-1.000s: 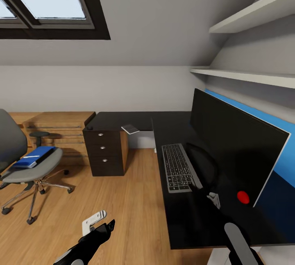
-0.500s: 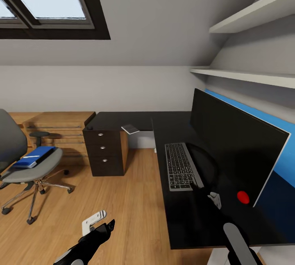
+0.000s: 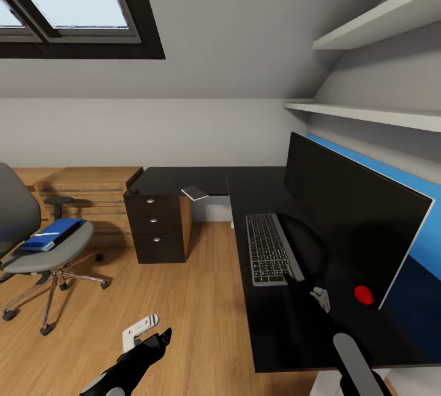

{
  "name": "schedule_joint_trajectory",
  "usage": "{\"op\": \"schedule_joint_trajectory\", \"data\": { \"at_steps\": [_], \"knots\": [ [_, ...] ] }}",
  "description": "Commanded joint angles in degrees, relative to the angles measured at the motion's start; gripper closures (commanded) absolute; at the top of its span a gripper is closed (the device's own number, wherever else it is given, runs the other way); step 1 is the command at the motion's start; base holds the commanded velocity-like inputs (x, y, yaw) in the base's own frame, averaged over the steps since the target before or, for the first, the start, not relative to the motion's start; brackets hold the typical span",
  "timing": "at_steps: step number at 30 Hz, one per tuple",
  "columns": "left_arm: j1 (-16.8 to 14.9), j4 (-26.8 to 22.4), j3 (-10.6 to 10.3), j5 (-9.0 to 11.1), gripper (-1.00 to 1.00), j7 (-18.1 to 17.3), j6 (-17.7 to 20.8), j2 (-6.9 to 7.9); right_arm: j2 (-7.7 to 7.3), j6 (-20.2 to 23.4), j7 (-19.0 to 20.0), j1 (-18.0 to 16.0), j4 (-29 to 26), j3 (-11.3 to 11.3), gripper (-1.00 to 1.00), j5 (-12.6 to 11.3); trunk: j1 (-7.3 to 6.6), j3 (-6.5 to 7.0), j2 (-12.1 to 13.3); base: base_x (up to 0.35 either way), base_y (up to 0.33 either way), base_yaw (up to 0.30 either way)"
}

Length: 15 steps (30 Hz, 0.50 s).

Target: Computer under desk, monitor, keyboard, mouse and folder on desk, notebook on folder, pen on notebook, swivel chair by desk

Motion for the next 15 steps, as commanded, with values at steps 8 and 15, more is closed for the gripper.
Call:
{"op": "schedule_joint_trajectory", "data": {
  "at_steps": [8,15],
  "knots": [
    [-0.02,-0.10,-0.04,0.53,-1.00,0.49,0.02,0.05,0.01,0.33,0.20,-0.03,0.73,0.14,1.00,-0.36,0.00,-0.05,-0.03,0.000,0.000,0.000],
    [-0.02,-0.10,-0.12,0.52,-1.00,0.49,0.02,0.05,0.01,0.40,0.20,-0.03,0.79,0.22,1.00,-0.36,0.00,-0.05,-0.03,0.000,0.000,0.000]
  ]
}}
